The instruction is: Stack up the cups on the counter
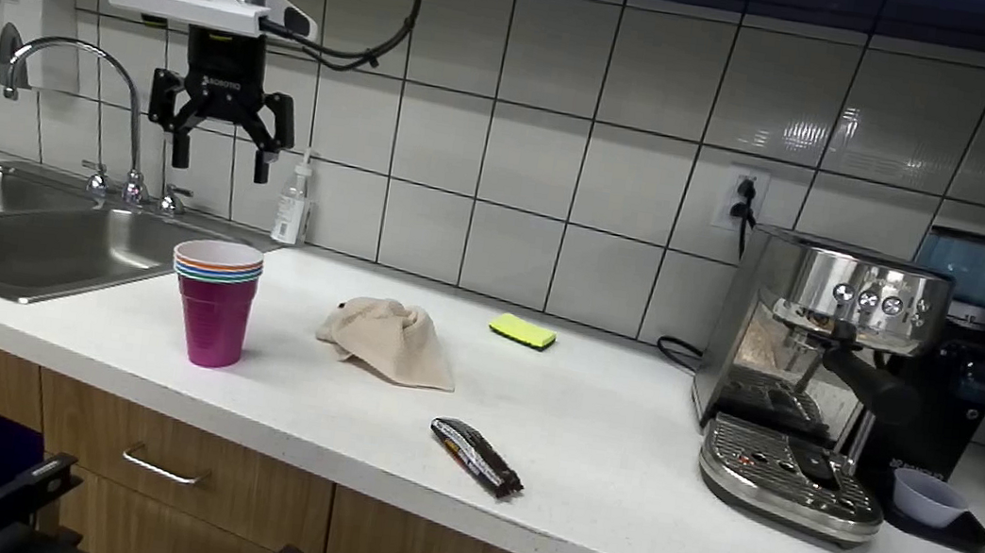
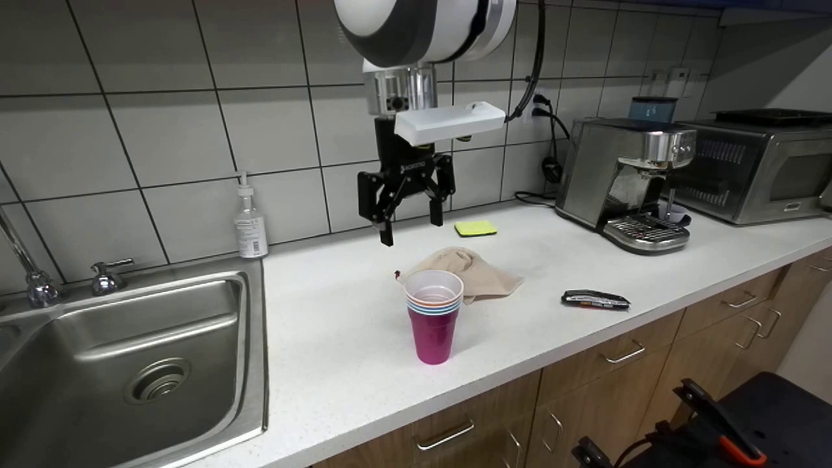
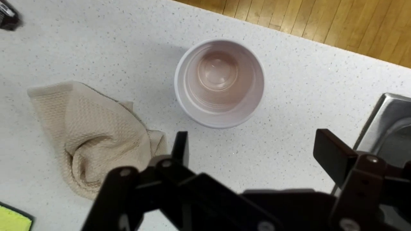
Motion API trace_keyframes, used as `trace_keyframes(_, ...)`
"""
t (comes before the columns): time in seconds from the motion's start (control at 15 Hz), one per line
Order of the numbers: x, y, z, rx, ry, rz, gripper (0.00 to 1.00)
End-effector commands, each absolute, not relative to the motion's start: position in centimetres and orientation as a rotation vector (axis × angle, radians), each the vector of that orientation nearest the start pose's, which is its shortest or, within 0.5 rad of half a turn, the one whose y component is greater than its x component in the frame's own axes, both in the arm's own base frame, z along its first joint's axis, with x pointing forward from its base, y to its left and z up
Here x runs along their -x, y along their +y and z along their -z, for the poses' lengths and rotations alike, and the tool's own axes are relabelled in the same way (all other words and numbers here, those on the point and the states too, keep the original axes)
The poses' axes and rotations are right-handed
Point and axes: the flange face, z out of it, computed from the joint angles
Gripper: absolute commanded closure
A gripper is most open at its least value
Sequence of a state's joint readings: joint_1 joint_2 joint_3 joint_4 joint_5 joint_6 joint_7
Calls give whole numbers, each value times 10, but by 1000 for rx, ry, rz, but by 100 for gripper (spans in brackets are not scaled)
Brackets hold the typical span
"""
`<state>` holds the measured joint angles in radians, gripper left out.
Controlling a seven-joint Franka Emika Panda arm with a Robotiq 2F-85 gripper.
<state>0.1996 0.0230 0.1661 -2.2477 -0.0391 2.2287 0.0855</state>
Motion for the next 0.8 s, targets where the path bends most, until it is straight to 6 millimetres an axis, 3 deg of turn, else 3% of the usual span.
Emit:
trace_keyframes(0.0, -475, 170, -371, 3161, -390, 20, 0)
trace_keyframes(0.2, -467, 156, -386, 3175, -320, 79, 0)
trace_keyframes(0.27, -480, 168, -372, 3155, -386, 6, 0)
trace_keyframes(0.73, -472, 159, -381, 3162, -348, 39, 0)
